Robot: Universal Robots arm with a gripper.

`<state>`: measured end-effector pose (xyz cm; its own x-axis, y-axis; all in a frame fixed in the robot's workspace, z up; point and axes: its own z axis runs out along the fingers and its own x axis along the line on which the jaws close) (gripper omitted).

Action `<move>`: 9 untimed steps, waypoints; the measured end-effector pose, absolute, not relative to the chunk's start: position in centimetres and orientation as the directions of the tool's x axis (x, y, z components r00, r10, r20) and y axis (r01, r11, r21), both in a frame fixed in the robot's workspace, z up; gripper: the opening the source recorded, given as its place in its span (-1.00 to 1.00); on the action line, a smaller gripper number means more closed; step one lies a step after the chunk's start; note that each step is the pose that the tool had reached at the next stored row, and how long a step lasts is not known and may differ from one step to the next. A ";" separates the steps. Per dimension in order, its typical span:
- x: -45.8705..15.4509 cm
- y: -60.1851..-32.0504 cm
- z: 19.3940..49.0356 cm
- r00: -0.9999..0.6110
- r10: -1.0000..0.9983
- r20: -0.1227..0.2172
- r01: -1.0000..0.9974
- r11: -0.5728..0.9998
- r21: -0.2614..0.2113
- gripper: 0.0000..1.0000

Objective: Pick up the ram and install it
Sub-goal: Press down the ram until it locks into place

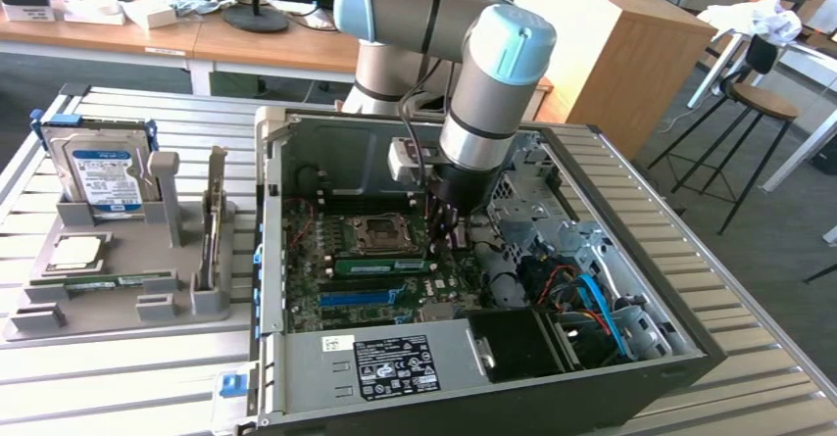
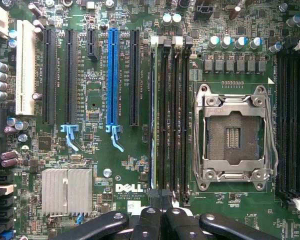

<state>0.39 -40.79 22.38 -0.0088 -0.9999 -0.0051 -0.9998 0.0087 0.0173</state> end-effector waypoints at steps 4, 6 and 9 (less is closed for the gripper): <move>0.4 -40.8 22.3 -0.009 -1.000 -0.005 -1.000 0.009 0.017 -0.80; 0.4 -40.8 22.3 -0.009 -1.000 -0.005 -1.000 0.009 0.017 -0.80; 0.4 -40.8 22.3 -0.009 -1.000 -0.005 -1.000 0.009 0.017 -0.80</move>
<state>0.39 -40.79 22.27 -0.0088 -0.9999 -0.0050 -0.9998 0.0087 0.0173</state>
